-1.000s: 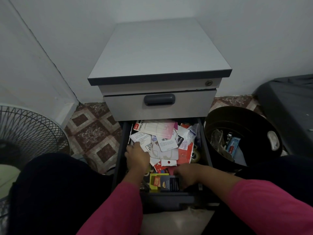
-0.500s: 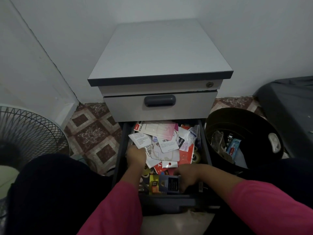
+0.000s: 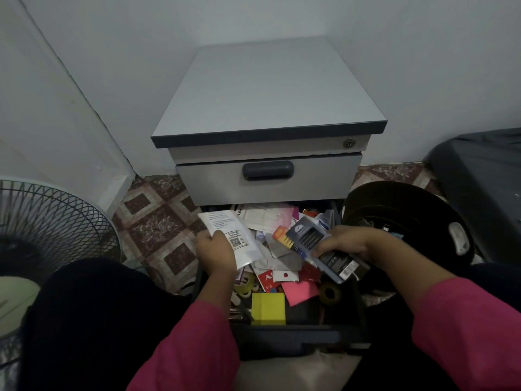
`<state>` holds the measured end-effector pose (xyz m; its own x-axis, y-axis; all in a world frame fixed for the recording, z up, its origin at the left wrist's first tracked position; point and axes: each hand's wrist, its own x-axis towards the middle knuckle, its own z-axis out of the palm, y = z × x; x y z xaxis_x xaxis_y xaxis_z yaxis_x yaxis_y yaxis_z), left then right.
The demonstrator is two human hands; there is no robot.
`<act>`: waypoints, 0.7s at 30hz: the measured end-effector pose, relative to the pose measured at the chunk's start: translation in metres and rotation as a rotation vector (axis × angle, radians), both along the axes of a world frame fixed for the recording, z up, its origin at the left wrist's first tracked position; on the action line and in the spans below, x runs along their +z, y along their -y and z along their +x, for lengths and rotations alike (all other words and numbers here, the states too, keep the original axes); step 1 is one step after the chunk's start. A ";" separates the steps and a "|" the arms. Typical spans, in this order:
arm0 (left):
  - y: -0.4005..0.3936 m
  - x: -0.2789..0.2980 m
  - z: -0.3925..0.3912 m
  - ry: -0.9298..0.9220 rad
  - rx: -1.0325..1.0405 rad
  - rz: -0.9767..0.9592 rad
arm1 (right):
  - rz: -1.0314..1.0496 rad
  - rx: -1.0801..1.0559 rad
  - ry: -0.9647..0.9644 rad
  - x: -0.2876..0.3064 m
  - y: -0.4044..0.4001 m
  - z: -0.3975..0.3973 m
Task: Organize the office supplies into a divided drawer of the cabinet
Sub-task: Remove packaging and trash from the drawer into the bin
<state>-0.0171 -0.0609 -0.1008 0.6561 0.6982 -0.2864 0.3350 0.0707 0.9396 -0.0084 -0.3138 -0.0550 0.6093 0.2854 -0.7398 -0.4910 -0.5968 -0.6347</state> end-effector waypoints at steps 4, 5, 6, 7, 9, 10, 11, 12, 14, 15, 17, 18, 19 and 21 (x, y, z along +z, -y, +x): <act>0.028 0.003 -0.004 -0.003 -0.347 -0.195 | -0.064 -0.294 0.013 0.008 0.036 0.011; 0.040 0.005 -0.006 -0.004 -0.449 -0.226 | -0.114 -0.351 0.029 0.009 0.046 0.013; 0.053 0.007 -0.007 -0.008 -0.534 -0.246 | -0.157 -0.395 0.044 0.010 0.054 0.013; 0.068 0.011 -0.007 -0.011 -0.596 -0.259 | -0.194 -0.432 0.049 0.010 0.064 0.014; 0.099 0.017 -0.006 -0.033 -0.672 -0.285 | -0.204 -0.511 0.013 0.012 0.078 0.012; 0.115 0.018 -0.004 -0.046 -0.705 -0.292 | -0.198 -0.539 -0.003 0.012 0.084 0.012; 0.130 0.019 -0.002 -0.054 -0.740 -0.290 | -0.199 -0.554 -0.009 0.014 0.089 0.010; 0.144 0.019 0.001 -0.064 -0.774 -0.271 | -0.206 -0.568 -0.010 0.014 0.095 0.009; 0.167 0.021 0.006 -0.080 -0.820 -0.225 | -0.242 -0.623 -0.009 0.014 0.107 0.009; 0.177 0.021 0.008 -0.085 -0.829 -0.206 | -0.263 -0.652 -0.010 0.014 0.112 0.010; 0.193 0.021 0.015 -0.105 -0.866 -0.167 | -0.299 -0.688 -0.024 0.012 0.123 0.013; 0.200 0.021 0.018 -0.111 -0.906 -0.170 | -0.296 -0.693 -0.045 0.009 0.128 0.016; 0.205 0.022 0.020 -0.121 -0.956 -0.196 | -0.288 -0.701 -0.068 0.007 0.131 0.016; 0.208 0.023 0.024 -0.171 -1.037 -0.217 | -0.267 -0.729 -0.091 0.008 0.130 0.016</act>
<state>0.0065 -0.2693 -0.0779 0.8389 -0.2533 -0.4818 0.4537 -0.1636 0.8760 0.0073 -0.4434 -0.0466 0.5081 -0.3589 -0.7830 -0.8611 -0.2304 -0.4532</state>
